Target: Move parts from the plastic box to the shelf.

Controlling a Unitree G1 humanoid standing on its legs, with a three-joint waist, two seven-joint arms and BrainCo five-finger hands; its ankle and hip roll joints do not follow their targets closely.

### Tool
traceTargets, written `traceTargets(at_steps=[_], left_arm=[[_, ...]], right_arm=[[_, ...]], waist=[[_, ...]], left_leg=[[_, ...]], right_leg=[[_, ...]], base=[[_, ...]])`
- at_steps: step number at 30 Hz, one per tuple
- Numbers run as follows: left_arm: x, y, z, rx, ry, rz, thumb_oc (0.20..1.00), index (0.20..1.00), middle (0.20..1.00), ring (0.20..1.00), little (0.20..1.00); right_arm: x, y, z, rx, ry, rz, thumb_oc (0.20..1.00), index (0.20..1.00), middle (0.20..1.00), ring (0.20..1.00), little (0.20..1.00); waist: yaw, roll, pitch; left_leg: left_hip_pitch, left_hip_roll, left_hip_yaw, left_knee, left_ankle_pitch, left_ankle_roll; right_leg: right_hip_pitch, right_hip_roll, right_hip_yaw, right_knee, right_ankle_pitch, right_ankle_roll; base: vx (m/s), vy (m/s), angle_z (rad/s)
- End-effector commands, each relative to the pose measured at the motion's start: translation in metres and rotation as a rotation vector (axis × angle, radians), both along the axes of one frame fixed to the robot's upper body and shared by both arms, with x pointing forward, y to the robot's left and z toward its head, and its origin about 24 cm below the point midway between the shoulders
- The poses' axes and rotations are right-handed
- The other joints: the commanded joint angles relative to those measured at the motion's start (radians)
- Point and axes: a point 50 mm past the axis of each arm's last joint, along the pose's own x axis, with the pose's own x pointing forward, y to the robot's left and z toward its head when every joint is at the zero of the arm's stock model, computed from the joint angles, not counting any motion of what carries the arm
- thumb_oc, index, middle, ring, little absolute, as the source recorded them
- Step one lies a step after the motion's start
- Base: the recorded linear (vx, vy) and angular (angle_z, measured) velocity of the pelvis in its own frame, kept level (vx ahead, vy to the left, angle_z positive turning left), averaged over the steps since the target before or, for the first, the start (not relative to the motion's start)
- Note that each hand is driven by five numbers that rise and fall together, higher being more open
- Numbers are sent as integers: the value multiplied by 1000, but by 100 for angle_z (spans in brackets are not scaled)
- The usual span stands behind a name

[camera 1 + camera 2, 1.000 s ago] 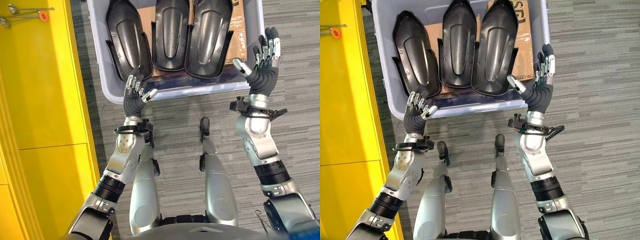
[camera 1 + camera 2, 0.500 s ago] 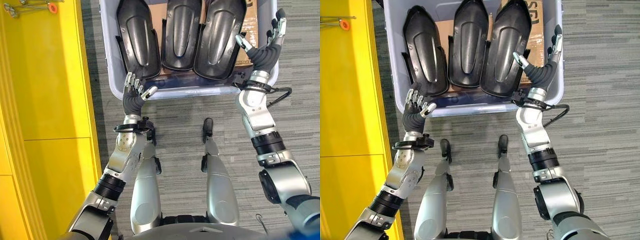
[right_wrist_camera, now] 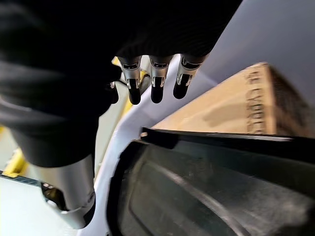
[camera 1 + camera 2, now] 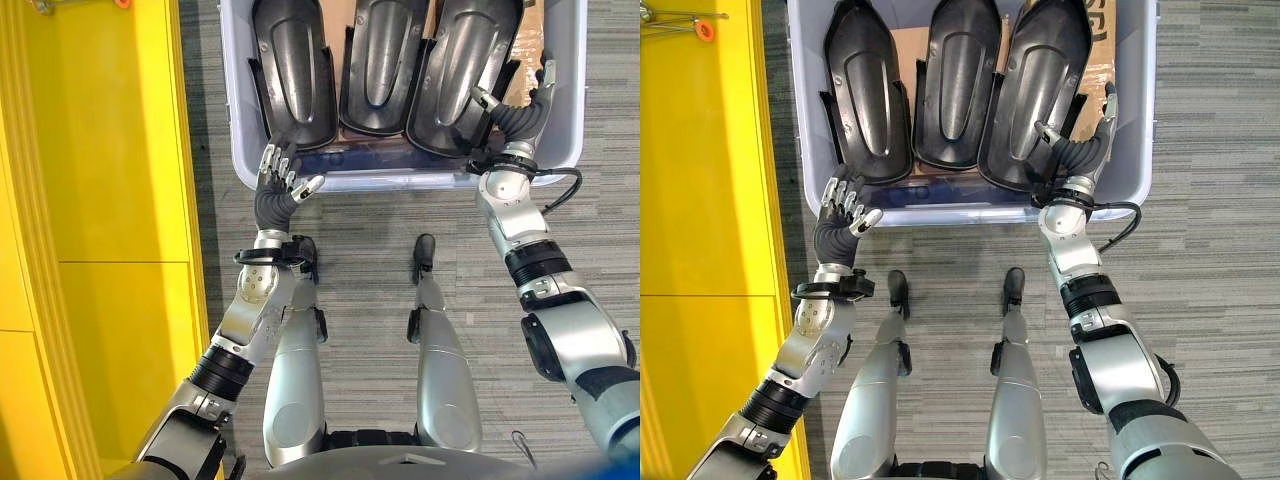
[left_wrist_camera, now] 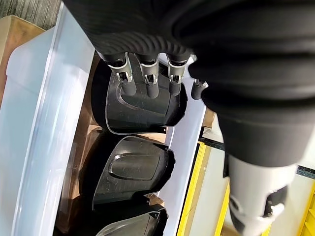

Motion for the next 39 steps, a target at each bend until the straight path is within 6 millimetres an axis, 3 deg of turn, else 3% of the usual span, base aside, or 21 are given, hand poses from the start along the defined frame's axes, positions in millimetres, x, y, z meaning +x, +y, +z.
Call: traceTargets(at_steps=[1,21,30,36,37,38,39], left_arm=[[-12,-4,24,3,-148,-53,1000,1000,1000,1000,1000],[-13,-8,27,-6,-160,-83,1000,1000,1000,1000,1000],[-16,-13,25,1,-153,-121,1000,1000,1000,1000,1000],[-15,-16,24,6,-145,-147,1000,1000,1000,1000,1000],[-15,-16,25,5,-147,-146,1000,1000,1000,1000,1000],[-14,-17,26,3,-150,-147,1000,1000,1000,1000,1000],[-14,-17,26,2,-150,-147,1000,1000,1000,1000,1000]], right_arm=[[-3,-12,47,3,-153,-31,1000,1000,1000,1000,1000],[15,-23,35,42,-3,-82,1000,1000,1000,1000,1000],[25,-34,23,11,150,-125,1000,1000,1000,1000,1000],[26,-51,2,-43,329,-166,1000,1000,1000,1000,1000],[26,-53,-2,-46,353,-165,843,843,843,843,843],[25,-56,-6,-59,381,-167,529,529,529,529,529],[25,-56,-5,-60,381,-167,335,335,335,335,335]], waist=[[1,24,-4],[20,35,3],[42,43,3],[68,54,3],[71,56,3],[73,57,3],[73,58,3]], left_leg=[[24,-16,4,91,-113,22],[-34,-30,-6,121,-123,27],[-95,-45,-28,158,-134,34],[-138,-64,-43,188,-144,44],[-141,-65,-45,191,-145,44],[-143,-68,-47,192,-145,45],[-143,-68,-47,192,-145,45]], right_leg=[[-61,-43,24,235,-131,24],[-102,-49,17,258,-133,27],[-134,-58,7,277,-137,29],[-150,-72,-1,292,-141,31],[-151,-74,-3,294,-142,30],[-150,-75,-3,295,-143,31],[-150,-76,-4,295,-143,31]], base=[[0,0,0],[-1,1,0],[4,8,6],[14,14,10],[13,14,16],[8,15,11],[4,14,6]])
